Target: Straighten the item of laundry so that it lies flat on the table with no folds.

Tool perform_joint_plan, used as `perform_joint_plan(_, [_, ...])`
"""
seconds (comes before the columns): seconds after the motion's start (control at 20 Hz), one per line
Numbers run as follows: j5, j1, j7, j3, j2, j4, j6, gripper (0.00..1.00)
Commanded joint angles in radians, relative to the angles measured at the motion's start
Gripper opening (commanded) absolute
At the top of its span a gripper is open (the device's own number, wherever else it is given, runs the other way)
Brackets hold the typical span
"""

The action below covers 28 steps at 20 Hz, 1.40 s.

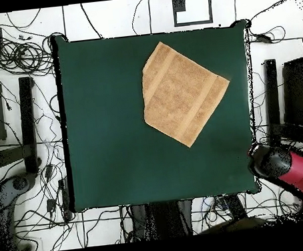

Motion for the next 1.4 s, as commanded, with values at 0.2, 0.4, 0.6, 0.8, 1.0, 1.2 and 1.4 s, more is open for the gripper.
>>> perform_joint_plan(0.2, [-0.145,-0.113,-0.235,0.27,0.092,-0.122,0.106,0.0])
perform_joint_plan(0.4, [-0.191,-0.154,-0.241,0.307,0.095,-0.139,0.125,0.0])
perform_joint_plan(0.6, [-0.256,-0.168,-0.219,0.315,0.106,-0.163,0.092,0.0])
perform_joint_plan(0.8, [-0.307,-0.215,-0.231,0.363,0.147,-0.207,0.069,0.0])
perform_joint_plan(1.0, [-0.346,-0.255,-0.226,0.413,0.195,-0.245,0.045,0.0])
perform_joint_plan(1.2, [-0.368,-0.3,-0.245,0.469,0.217,-0.263,0.059,0.0])
perform_joint_plan(1.4, [-0.384,-0.34,-0.269,0.518,0.219,-0.271,0.093,0.0])
